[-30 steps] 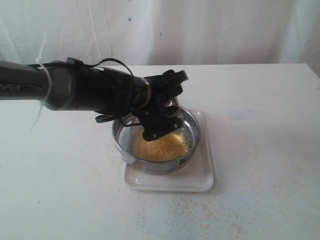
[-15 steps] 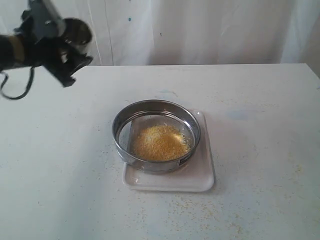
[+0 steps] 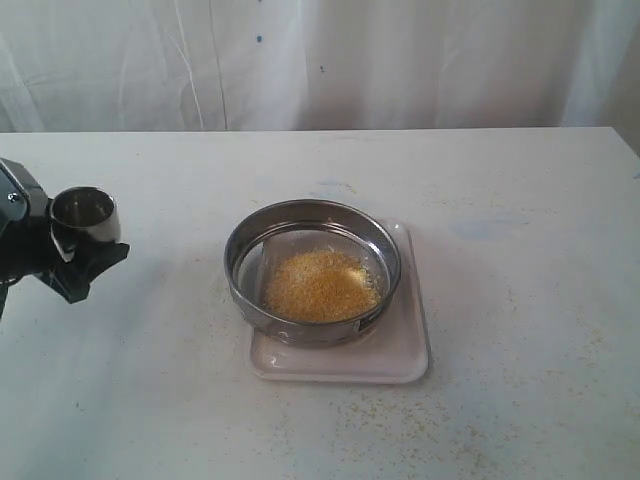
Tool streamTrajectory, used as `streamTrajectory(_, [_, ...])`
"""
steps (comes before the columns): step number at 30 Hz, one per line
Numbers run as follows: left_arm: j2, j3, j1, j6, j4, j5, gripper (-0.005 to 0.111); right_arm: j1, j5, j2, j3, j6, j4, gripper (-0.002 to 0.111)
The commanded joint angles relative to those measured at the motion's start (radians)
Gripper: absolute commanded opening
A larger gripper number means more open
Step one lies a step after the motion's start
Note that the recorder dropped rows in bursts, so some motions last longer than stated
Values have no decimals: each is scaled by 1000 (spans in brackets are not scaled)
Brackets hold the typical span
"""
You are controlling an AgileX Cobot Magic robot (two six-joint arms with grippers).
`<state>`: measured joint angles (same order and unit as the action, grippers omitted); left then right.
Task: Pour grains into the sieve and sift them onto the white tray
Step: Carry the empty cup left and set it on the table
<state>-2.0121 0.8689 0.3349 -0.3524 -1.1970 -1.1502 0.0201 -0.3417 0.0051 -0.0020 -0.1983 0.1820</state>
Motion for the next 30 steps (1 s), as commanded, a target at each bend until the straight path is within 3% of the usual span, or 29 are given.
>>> streamTrajectory(1, [-95,-6,2,17,153,-63,0,-1,6,-5,2,-1,2,0])
streamTrajectory(12, [-222,41,0,33,112,-71,3,-1,6,-5,2,-1,2,0])
streamTrajectory(16, [-222,41,0,27,103,-71,27,-1,6,-5,2,-1,2,0])
streamTrajectory(18, [-222,41,0,-46,103,-71,48,-1,6,-5,2,-1,2,0])
streamTrajectory(20, [-222,41,0,-175,117,-71,78,-1,6,-5,2,-1,2,0])
streamTrajectory(22, [-222,41,0,-192,145,-71,105,-1,6,-5,2,-1,2,0])
streamTrajectory(30, [-210,41,5,-224,169,-71,105,-1,6,-5,2,-1,2,0])
